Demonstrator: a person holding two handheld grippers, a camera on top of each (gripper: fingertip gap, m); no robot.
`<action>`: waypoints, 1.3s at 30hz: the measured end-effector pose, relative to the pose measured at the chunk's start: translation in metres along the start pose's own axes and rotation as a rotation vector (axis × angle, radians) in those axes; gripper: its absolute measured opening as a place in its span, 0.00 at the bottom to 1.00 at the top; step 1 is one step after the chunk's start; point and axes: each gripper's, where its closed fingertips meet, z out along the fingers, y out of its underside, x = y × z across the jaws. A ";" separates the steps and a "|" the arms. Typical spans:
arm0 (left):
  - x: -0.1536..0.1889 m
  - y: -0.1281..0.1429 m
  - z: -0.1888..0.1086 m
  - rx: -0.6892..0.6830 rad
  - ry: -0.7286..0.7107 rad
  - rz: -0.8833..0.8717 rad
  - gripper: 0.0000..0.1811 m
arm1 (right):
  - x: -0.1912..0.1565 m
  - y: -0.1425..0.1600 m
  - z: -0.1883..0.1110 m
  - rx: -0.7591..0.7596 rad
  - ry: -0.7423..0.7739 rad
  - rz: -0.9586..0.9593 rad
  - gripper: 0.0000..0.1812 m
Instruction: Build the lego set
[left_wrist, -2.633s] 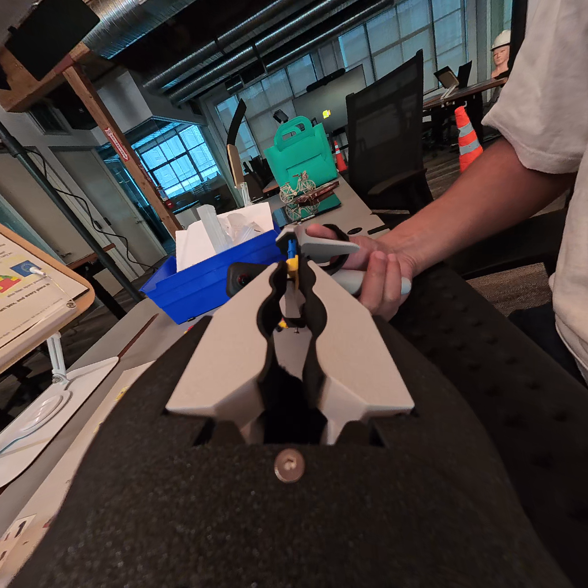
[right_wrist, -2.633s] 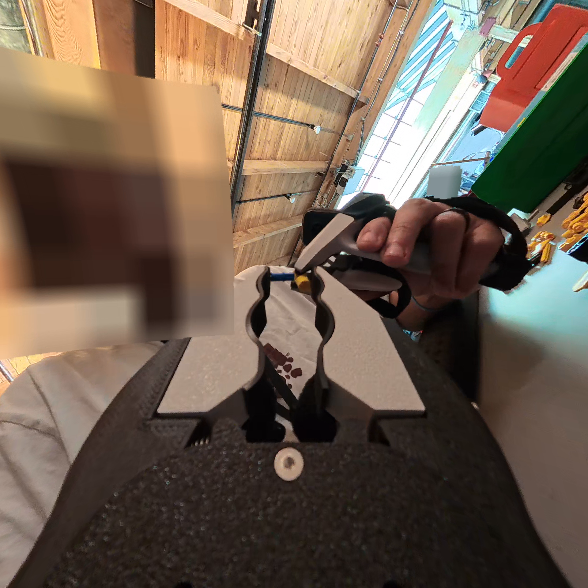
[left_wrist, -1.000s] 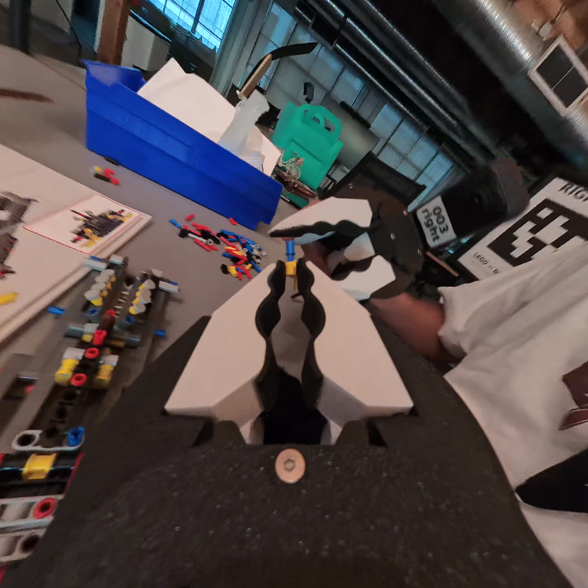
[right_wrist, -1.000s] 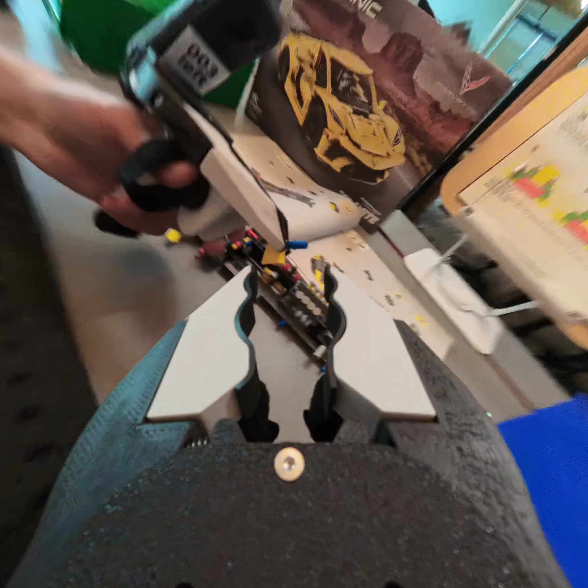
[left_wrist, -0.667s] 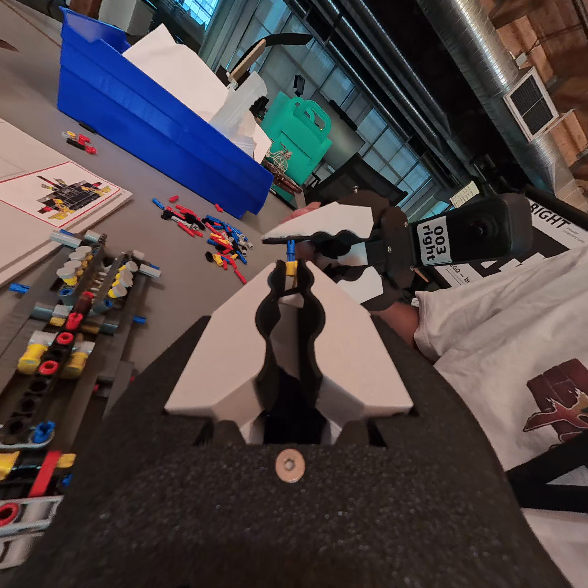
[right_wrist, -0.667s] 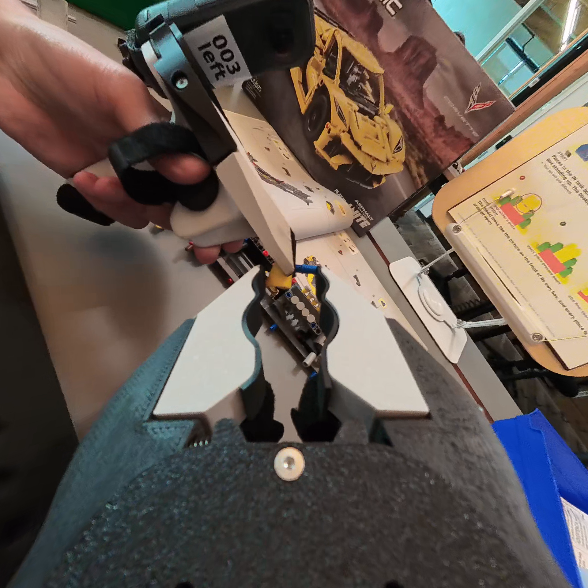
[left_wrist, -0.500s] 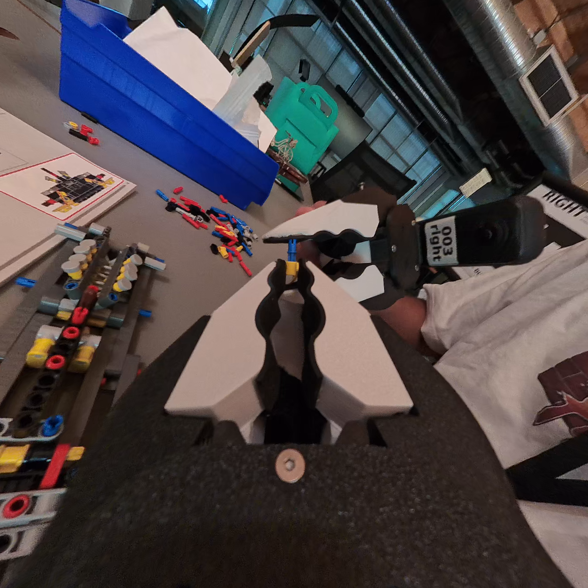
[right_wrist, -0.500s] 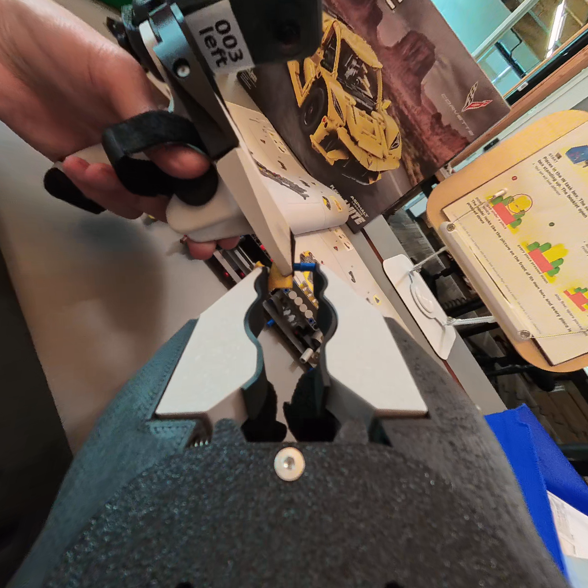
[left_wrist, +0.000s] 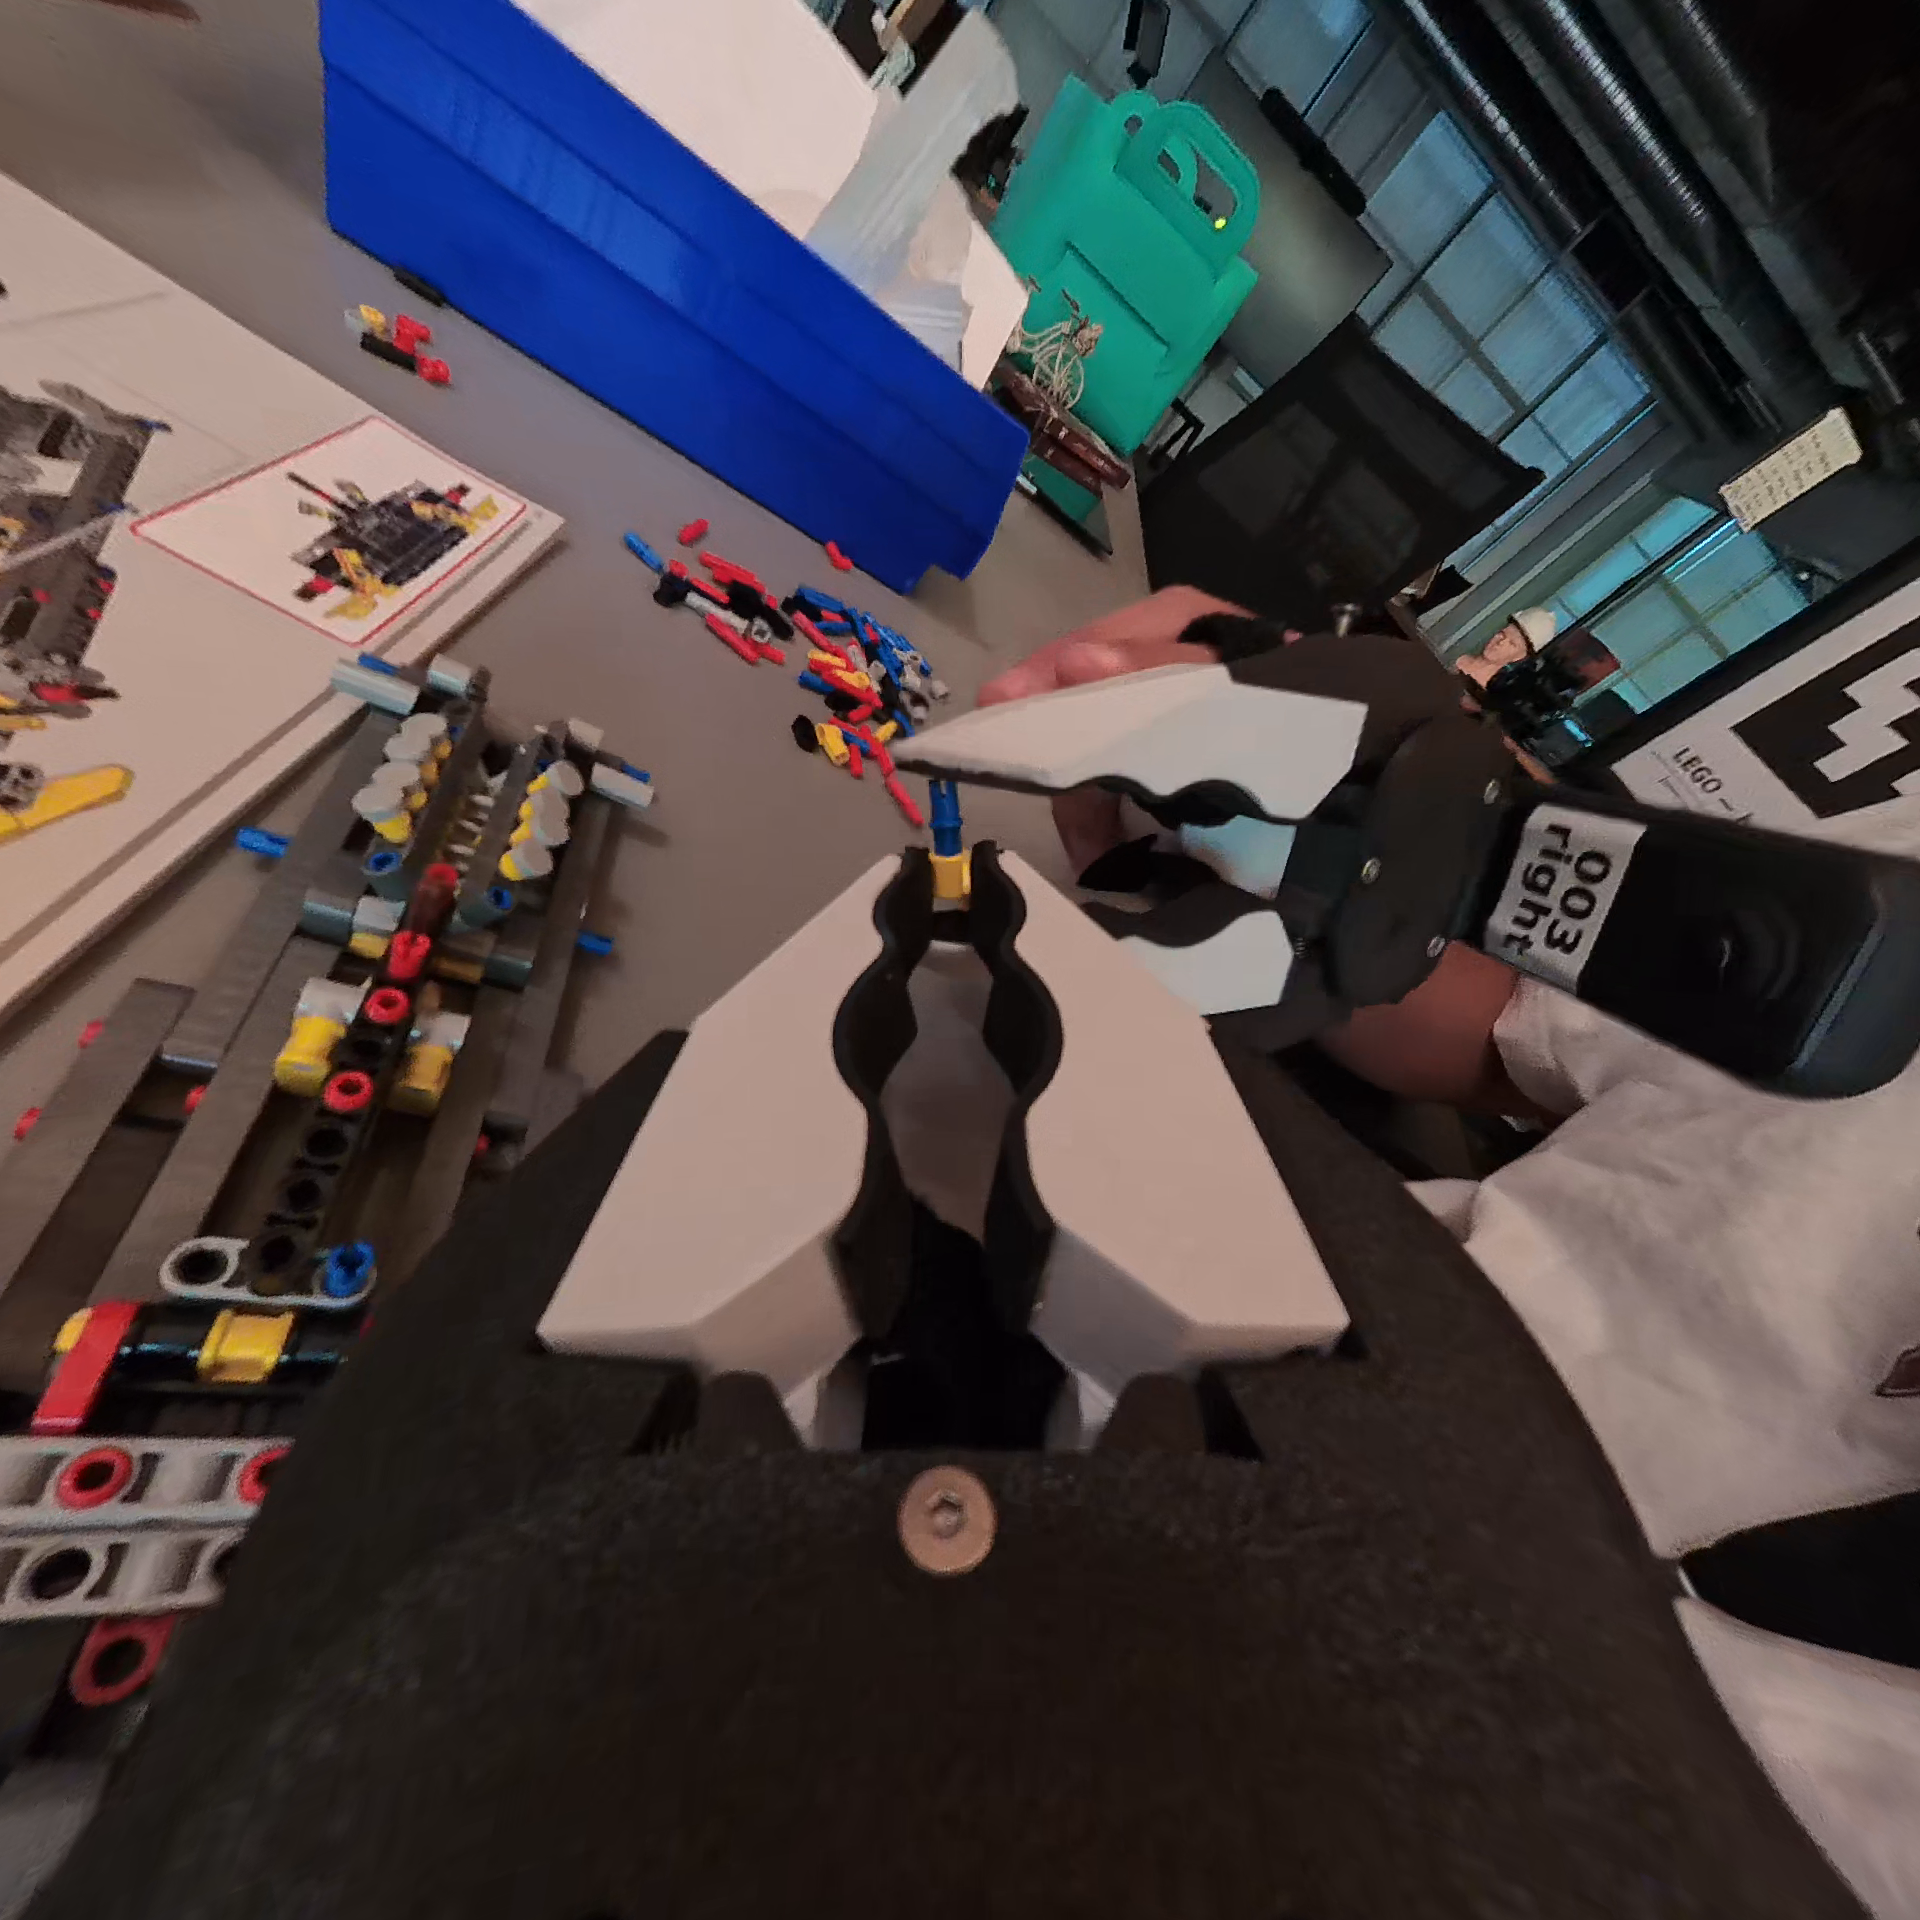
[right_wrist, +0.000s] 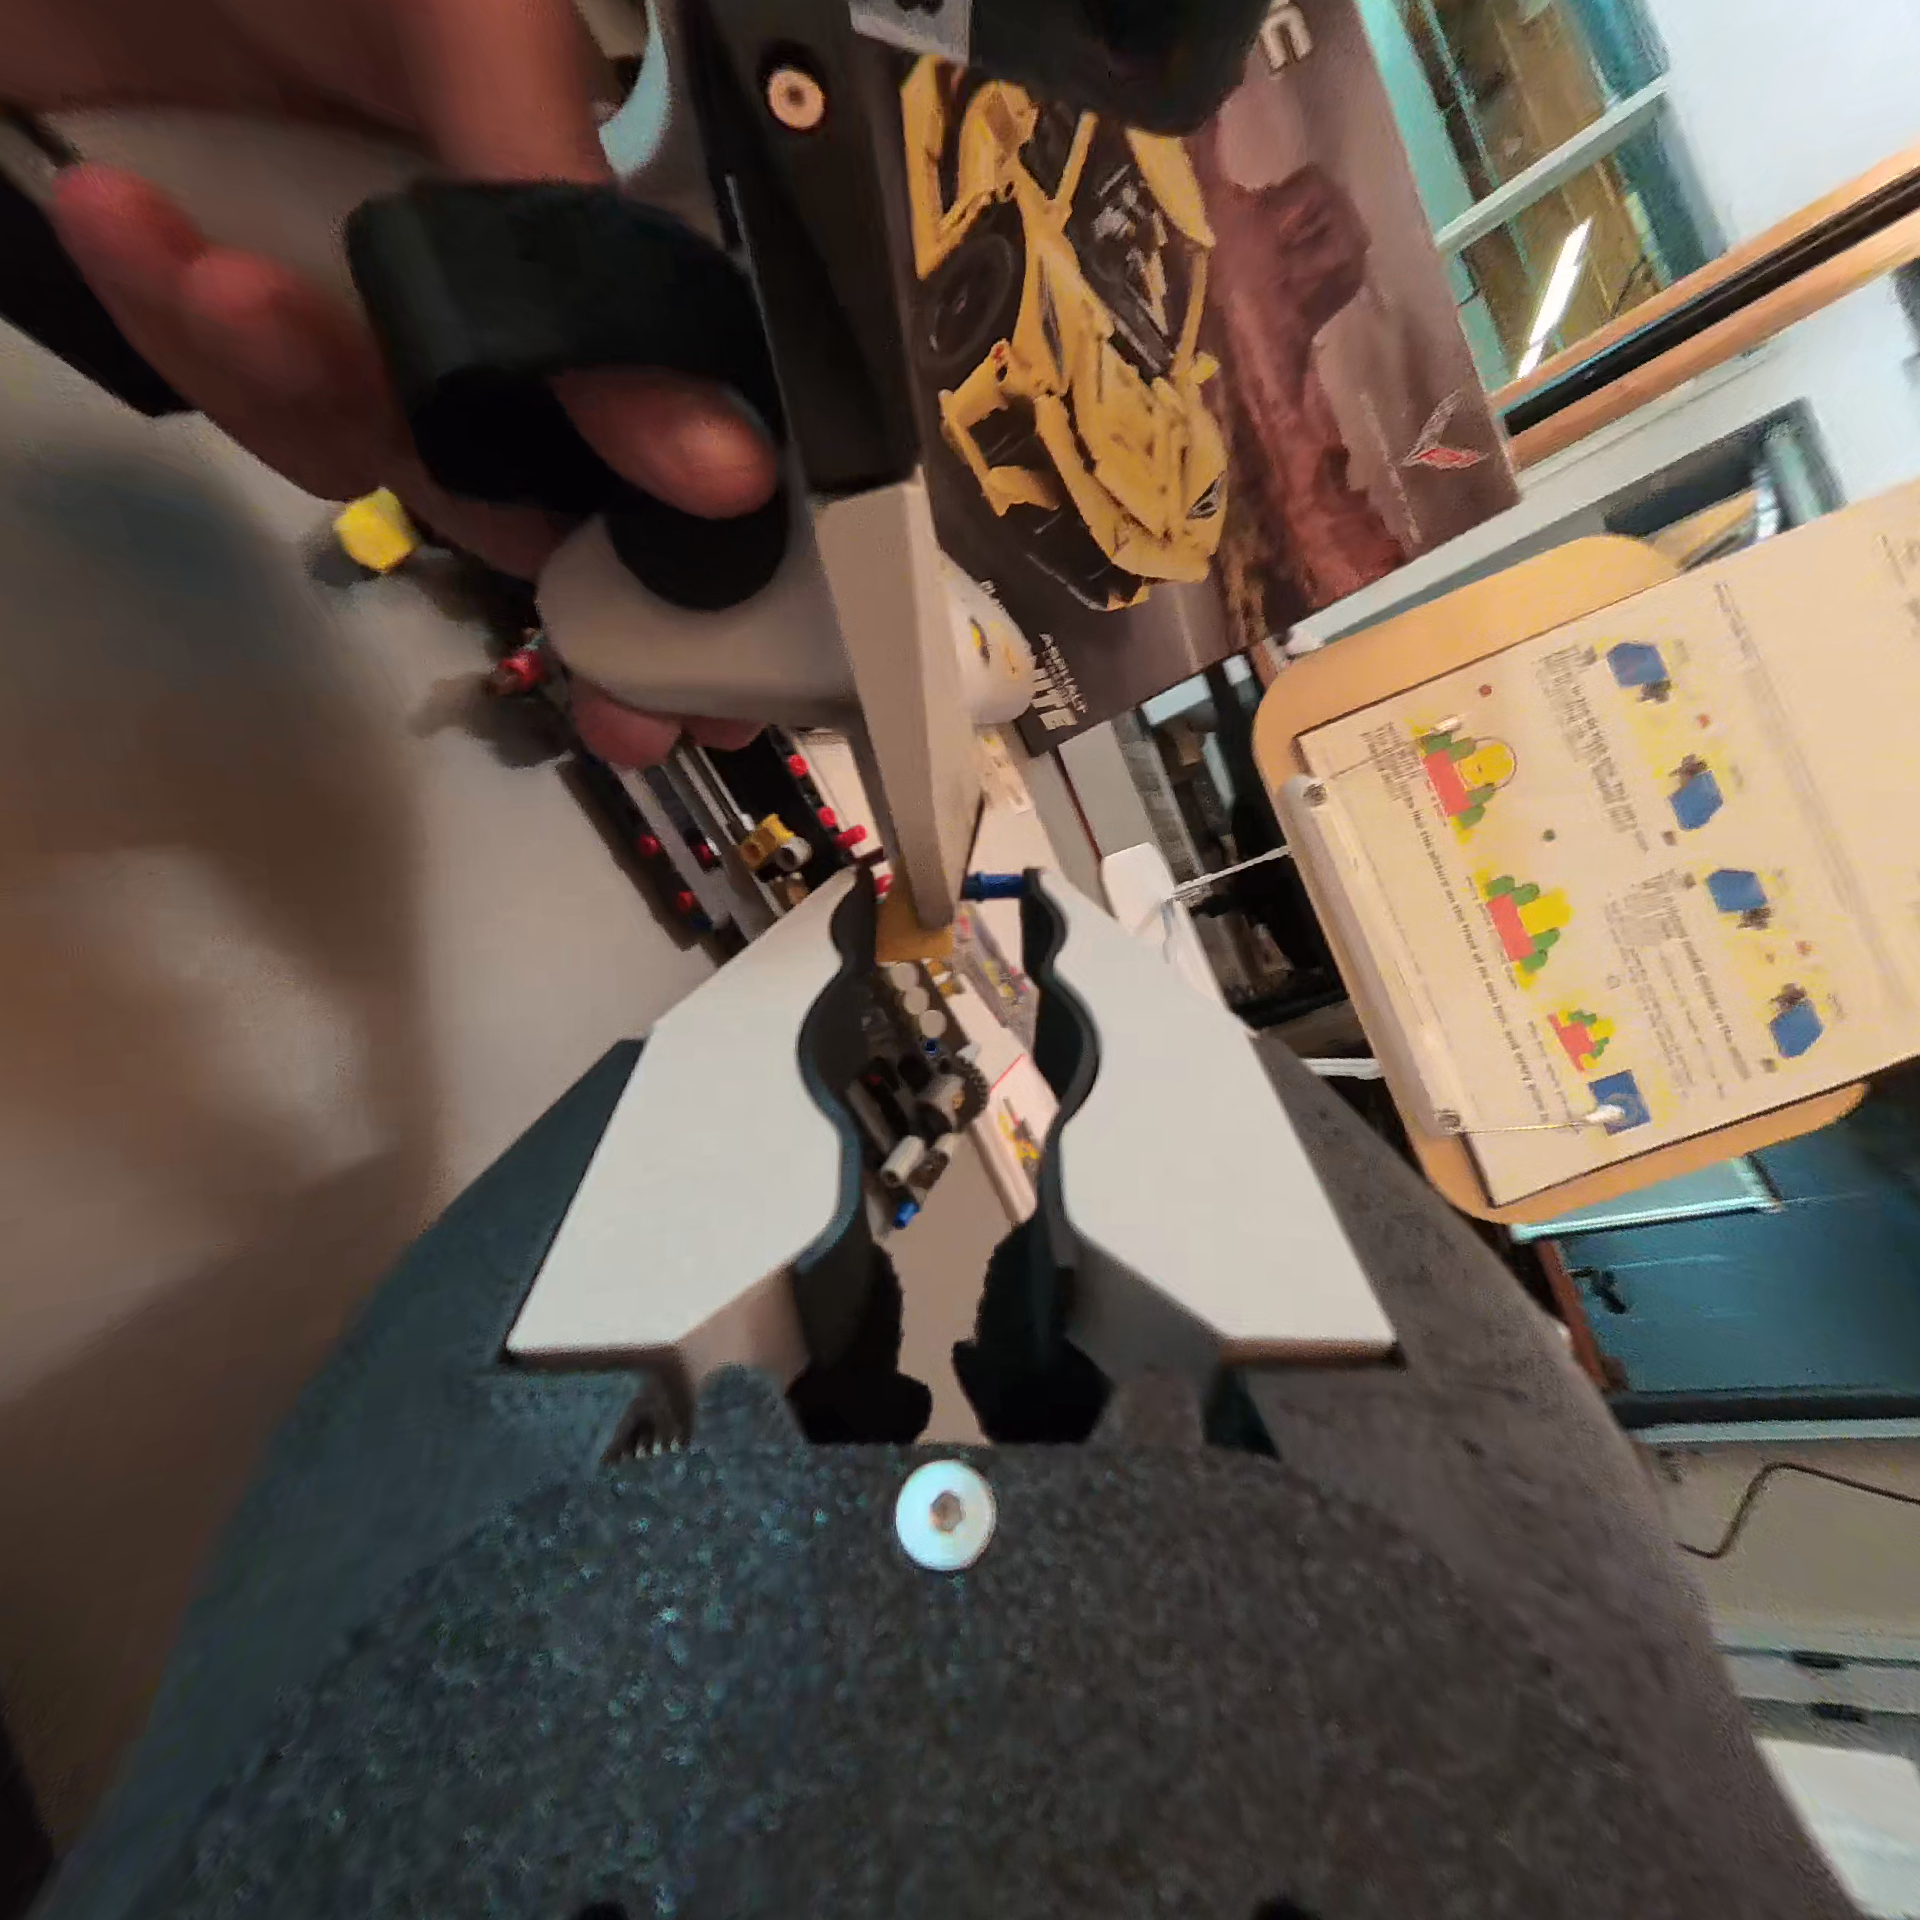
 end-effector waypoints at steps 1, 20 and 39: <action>-0.002 0.002 0.000 -0.013 -0.007 -0.002 0.04 | -0.003 0.002 0.002 -0.011 -0.036 0.038 0.15; -0.004 0.008 -0.001 -0.066 -0.005 0.082 0.02 | -0.007 0.011 0.000 -0.035 -0.101 0.150 0.14; -0.007 0.021 -0.003 -0.159 -0.007 0.051 0.00 | -0.017 0.014 0.000 -0.094 -0.172 0.008 0.17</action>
